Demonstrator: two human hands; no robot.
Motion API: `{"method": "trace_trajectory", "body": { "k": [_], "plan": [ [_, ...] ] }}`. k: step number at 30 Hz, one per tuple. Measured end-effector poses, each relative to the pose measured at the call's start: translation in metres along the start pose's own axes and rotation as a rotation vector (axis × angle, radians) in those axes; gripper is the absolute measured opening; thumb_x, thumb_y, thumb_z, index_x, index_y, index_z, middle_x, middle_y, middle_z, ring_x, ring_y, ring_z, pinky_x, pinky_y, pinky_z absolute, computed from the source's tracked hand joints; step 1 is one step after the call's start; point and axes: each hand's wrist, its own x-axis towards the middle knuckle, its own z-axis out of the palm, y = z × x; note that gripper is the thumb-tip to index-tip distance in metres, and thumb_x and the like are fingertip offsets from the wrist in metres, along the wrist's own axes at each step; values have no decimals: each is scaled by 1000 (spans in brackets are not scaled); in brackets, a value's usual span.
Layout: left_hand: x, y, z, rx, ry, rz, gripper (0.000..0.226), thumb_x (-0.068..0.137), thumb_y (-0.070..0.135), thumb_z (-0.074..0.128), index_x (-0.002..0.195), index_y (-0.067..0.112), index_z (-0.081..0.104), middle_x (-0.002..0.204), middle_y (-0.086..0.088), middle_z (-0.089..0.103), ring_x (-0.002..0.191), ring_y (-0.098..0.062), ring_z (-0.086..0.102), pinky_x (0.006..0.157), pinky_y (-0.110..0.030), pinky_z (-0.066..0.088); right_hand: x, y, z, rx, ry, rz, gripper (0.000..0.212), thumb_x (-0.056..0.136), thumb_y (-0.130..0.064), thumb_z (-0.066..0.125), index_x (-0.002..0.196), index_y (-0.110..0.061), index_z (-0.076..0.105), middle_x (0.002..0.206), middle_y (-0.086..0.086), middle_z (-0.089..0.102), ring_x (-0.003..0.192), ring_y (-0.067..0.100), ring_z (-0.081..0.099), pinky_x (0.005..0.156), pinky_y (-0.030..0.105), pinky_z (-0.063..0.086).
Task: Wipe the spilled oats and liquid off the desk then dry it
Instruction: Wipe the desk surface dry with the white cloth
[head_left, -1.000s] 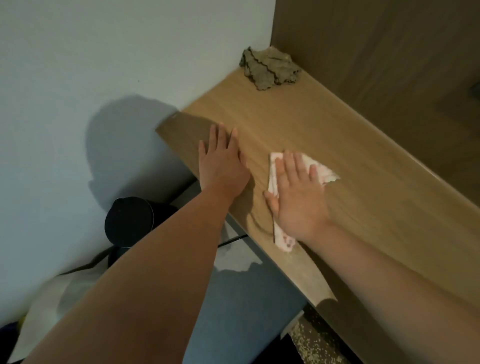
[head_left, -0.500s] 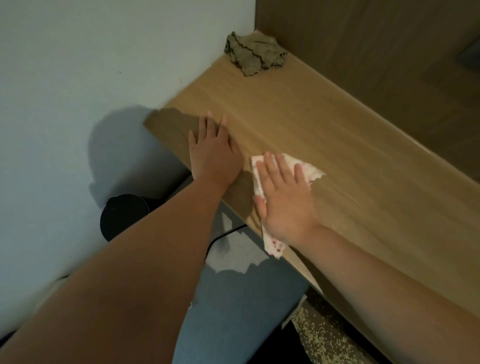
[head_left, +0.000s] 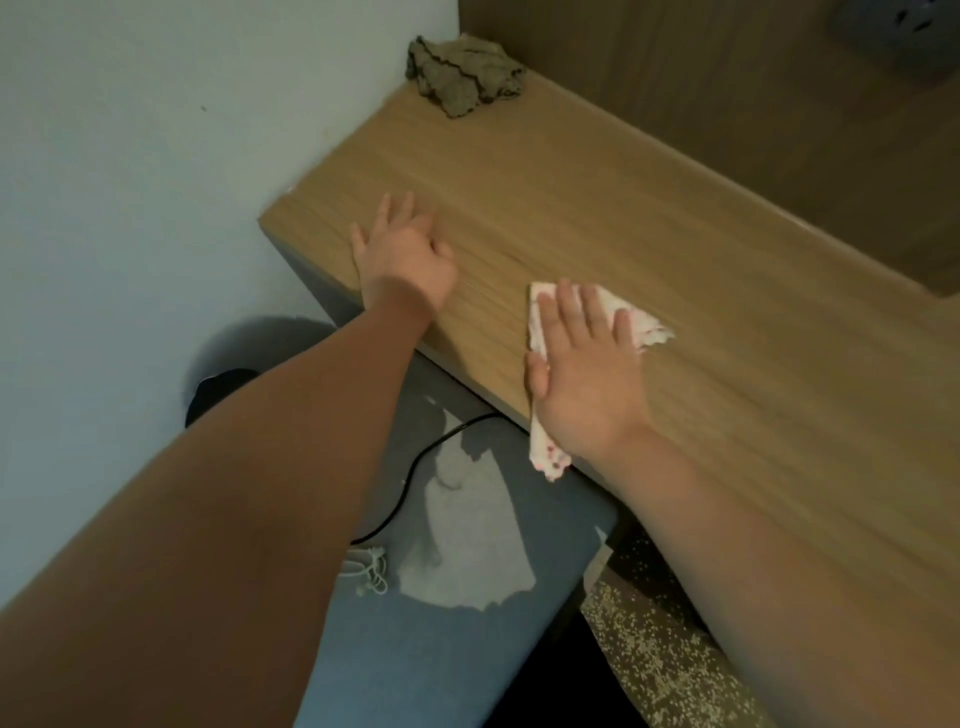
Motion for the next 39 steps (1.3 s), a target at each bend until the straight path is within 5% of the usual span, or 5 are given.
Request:
{"method": "trace_trajectory", "body": {
  "k": [12,18,25,33,39],
  "plan": [
    [-88,89,28,101,-169,167,58,102,34,28,156,20,13,164,-8,-1,151,-24,-6,119,-51,-3,-67,93,-4,40,-54,415,64,101,-44,8,156,-13,-6,163,11,-11,150,29,-10,122,49,0],
    [-111,115,41,162,-164,235,67,99,50,21,156,16,12,163,-14,1,151,-28,-4,120,-53,2,-131,101,4,-49,-89,-154,61,98,-48,3,154,-24,-5,162,2,-9,149,21,-13,121,42,-7],
    [-111,118,39,161,-159,228,64,98,44,27,156,19,13,164,-10,1,151,-26,-3,119,-52,2,-65,100,-3,66,-18,520,65,102,-44,13,156,-10,0,163,15,-8,150,32,-8,121,50,-1],
    [-111,116,37,162,-167,241,62,99,40,26,156,20,13,164,-11,-1,151,-24,-5,121,-50,1,-144,102,15,-78,-59,-160,61,101,-50,3,155,-22,-6,163,8,-8,149,26,-12,121,48,-5],
    [-113,116,36,215,-208,342,65,97,45,27,156,21,10,164,-1,-1,150,-25,-8,120,-54,0,-119,132,5,110,19,676,64,100,-43,10,157,-14,1,163,13,-6,150,31,-6,121,53,2]
  ]
}}
